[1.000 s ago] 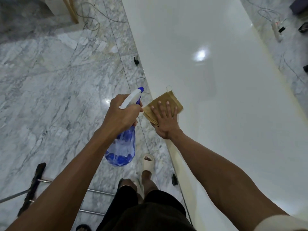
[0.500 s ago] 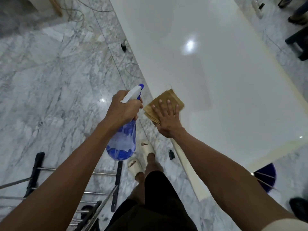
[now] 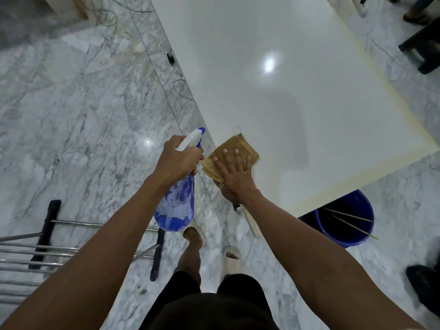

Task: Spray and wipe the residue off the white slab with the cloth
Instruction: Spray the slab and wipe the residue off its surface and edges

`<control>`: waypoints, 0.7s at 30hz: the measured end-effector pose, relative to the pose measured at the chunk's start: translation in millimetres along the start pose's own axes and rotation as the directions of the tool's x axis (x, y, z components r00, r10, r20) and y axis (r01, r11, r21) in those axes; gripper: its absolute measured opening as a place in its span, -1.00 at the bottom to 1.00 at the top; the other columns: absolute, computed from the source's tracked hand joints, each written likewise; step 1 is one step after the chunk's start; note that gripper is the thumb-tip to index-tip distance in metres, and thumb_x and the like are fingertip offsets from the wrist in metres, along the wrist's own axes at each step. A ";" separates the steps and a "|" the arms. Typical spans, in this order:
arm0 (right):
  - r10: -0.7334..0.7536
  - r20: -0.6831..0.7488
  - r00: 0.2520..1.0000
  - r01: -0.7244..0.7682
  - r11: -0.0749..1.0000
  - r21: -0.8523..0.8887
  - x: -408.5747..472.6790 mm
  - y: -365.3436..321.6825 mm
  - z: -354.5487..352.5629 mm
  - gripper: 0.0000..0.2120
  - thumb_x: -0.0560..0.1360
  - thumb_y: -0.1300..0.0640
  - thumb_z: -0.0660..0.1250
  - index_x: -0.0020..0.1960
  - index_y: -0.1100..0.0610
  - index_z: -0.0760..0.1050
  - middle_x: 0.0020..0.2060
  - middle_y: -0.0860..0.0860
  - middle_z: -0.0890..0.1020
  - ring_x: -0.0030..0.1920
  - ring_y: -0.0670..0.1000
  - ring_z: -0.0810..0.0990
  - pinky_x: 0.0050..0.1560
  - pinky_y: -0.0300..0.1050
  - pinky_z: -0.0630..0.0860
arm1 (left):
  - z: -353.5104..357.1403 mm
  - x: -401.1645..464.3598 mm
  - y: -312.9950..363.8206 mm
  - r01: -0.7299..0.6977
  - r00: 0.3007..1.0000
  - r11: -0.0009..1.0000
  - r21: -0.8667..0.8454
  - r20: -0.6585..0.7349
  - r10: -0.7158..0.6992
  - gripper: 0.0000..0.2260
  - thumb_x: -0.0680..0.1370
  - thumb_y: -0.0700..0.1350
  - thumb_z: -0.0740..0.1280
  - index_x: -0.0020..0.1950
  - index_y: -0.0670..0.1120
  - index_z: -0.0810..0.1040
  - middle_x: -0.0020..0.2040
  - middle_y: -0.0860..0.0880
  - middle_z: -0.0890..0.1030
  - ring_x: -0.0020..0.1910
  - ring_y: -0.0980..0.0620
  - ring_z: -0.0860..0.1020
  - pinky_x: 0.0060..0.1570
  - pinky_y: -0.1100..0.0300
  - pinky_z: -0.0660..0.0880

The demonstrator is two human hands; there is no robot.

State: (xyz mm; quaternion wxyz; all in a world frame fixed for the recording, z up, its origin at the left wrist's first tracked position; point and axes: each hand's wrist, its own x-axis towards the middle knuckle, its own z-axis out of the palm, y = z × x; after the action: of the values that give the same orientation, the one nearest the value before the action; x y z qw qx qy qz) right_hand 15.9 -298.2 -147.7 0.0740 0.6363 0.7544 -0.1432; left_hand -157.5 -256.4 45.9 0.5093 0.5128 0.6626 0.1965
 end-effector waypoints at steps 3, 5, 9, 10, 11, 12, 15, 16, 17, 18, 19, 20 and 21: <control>-0.029 -0.011 1.000 0.029 1.000 0.005 -33.5 7.9 15.1 -0.32 0.48 -0.32 0.09 0.48 0.01 0.37 0.43 0.17 0.48 0.40 0.36 0.44 0.32 0.43 0.16 | 19.4 -30.1 -6.7 0.008 1.000 1.000 -0.009 -0.025 -0.009 -0.85 0.47 -0.33 0.24 -0.18 -0.20 0.59 -0.12 -0.25 0.70 -0.60 0.12 0.50 -0.46 0.21 0.55; -0.039 -0.001 0.999 0.039 0.999 -0.007 -58.3 9.9 21.1 -0.32 0.49 -0.32 0.08 0.47 0.01 0.42 0.45 0.18 0.45 0.43 0.36 0.40 0.35 0.45 0.18 | 30.5 -51.0 -14.4 0.022 0.999 0.999 -0.038 -0.038 -0.023 -0.85 0.47 -0.32 0.24 -0.18 -0.20 0.59 -0.13 -0.24 0.70 -0.59 0.11 0.50 -0.45 0.20 0.55; -0.056 0.008 0.998 0.056 0.998 0.012 -99.4 15.2 30.0 -0.27 0.50 -0.32 -0.06 0.60 -0.02 0.18 0.60 0.14 0.14 0.58 0.33 0.05 0.47 0.46 -0.10 | 52.7 -91.9 -27.0 0.048 0.997 0.996 -0.071 -0.050 -0.051 -0.85 0.45 -0.32 0.24 -0.17 -0.21 0.60 -0.17 -0.19 0.70 -0.56 0.07 0.50 -0.45 0.20 0.54; -0.066 0.018 0.998 0.065 0.998 0.011 -108.5 16.9 31.9 -0.27 0.52 -0.32 -0.07 0.62 -0.03 0.09 0.62 0.13 0.05 0.59 0.32 -0.05 0.47 0.44 -0.19 | 57.8 -101.0 -29.3 0.054 0.997 0.996 -0.072 -0.051 -0.057 -0.86 0.44 -0.30 0.24 -0.17 -0.21 0.61 -0.18 -0.18 0.70 -0.56 0.07 0.51 -0.45 0.19 0.54; -0.069 0.022 0.997 0.069 0.998 0.002 -116.2 19.1 34.1 -0.28 0.55 -0.32 -0.05 0.63 -0.04 0.02 0.63 0.12 -0.02 0.60 0.31 -0.12 0.46 0.43 -0.26 | 62.3 -109.5 -30.8 0.057 0.997 0.995 -0.078 -0.050 -0.061 -0.86 0.42 -0.28 0.25 -0.17 -0.21 0.61 -0.19 -0.17 0.69 -0.55 0.06 0.51 -0.45 0.18 0.54; -0.062 0.041 0.997 0.063 0.998 -0.012 -124.0 20.8 35.2 -0.29 0.57 -0.31 -0.03 0.63 -0.05 -0.04 0.63 0.12 -0.08 0.60 0.31 -0.18 0.45 0.42 -0.32 | 66.4 -116.8 -32.3 0.055 0.997 0.995 -0.083 -0.047 -0.059 -0.85 0.40 -0.26 0.25 -0.17 -0.21 0.61 -0.19 -0.18 0.70 -0.55 0.06 0.52 -0.45 0.17 0.55; -0.050 0.063 0.997 0.051 0.999 -0.015 -145.5 21.5 36.8 -0.29 0.58 -0.31 -0.02 0.63 -0.06 -0.11 0.63 0.10 -0.14 0.59 0.29 -0.23 0.45 0.40 -0.36 | 76.1 -133.3 -36.7 0.063 0.997 0.995 -0.078 -0.036 -0.066 -0.85 0.41 -0.27 0.24 -0.17 -0.22 0.61 -0.19 -0.19 0.70 -0.55 0.05 0.51 -0.40 0.13 0.55; -0.047 0.080 0.996 0.048 0.999 -0.005 -152.7 21.0 36.3 -0.29 0.60 -0.30 0.02 0.63 -0.07 -0.12 0.62 0.09 -0.16 0.59 0.29 -0.24 0.46 0.42 -0.34 | 79.3 -138.0 -37.9 0.065 0.997 0.995 -0.071 -0.036 -0.068 -0.85 0.43 -0.29 0.24 -0.17 -0.23 0.62 -0.19 -0.18 0.70 -0.55 0.05 0.51 -0.39 0.12 0.55; -0.046 0.093 0.995 0.046 0.999 0.001 -159.8 20.9 38.1 -0.29 0.61 -0.29 0.06 0.63 -0.07 -0.12 0.62 0.09 -0.18 0.59 0.29 -0.26 0.48 0.43 -0.31 | 82.3 -142.7 -39.1 0.064 0.997 0.996 -0.062 -0.033 -0.067 -0.85 0.43 -0.29 0.24 -0.16 -0.24 0.62 -0.20 -0.16 0.70 -0.54 0.04 0.51 -0.39 0.12 0.55; -0.044 0.098 0.994 0.043 0.999 0.003 -166.2 21.0 40.1 -0.29 0.62 -0.28 0.08 0.63 -0.07 -0.13 0.62 0.08 -0.18 0.59 0.28 -0.27 0.48 0.43 -0.29 | 84.9 -147.6 -40.1 0.059 0.998 0.997 -0.055 -0.026 -0.060 -0.84 0.42 -0.26 0.25 -0.15 -0.25 0.62 -0.20 -0.16 0.70 -0.53 0.03 0.52 -0.38 0.12 0.55; -0.036 0.098 0.995 0.036 0.999 -0.001 -172.5 20.8 42.6 -0.29 0.62 -0.28 0.08 0.63 -0.08 -0.15 0.62 0.08 -0.20 0.59 0.28 -0.28 0.47 0.43 -0.31 | 86.6 -152.9 -41.5 0.052 0.998 0.997 -0.050 -0.017 -0.053 -0.82 0.39 -0.23 0.24 -0.15 -0.25 0.62 -0.20 -0.16 0.70 -0.51 0.02 0.53 -0.38 0.12 0.56; -0.027 0.102 0.994 0.028 0.999 -0.015 -177.6 20.2 44.6 -0.29 0.62 -0.28 0.06 0.63 -0.08 -0.17 0.62 0.08 -0.21 0.58 0.27 -0.30 0.45 0.41 -0.35 | 87.8 -158.2 -43.7 0.044 0.999 0.998 -0.048 -0.009 -0.045 -0.80 0.37 -0.21 0.24 -0.15 -0.25 0.62 -0.20 -0.16 0.71 -0.50 0.01 0.54 -0.37 0.11 0.57; -0.017 0.101 0.995 0.020 1.000 -0.023 -181.0 19.8 45.6 -0.29 0.62 -0.29 0.05 0.63 -0.09 -0.19 0.62 0.07 -0.22 0.58 0.26 -0.31 0.44 0.39 -0.39 | 88.6 -163.8 -46.1 0.038 0.999 0.998 -0.046 -0.001 -0.038 -0.80 0.37 -0.21 0.24 -0.15 -0.25 0.62 -0.19 -0.17 0.71 -0.51 0.02 0.54 -0.36 0.10 0.57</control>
State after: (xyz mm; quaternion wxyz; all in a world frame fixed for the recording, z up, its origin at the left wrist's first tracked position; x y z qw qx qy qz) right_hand 64.6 -479.4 -140.1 0.1180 0.6203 0.7572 -0.1669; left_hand -109.3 -442.0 51.6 0.5240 0.4881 0.6679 0.2026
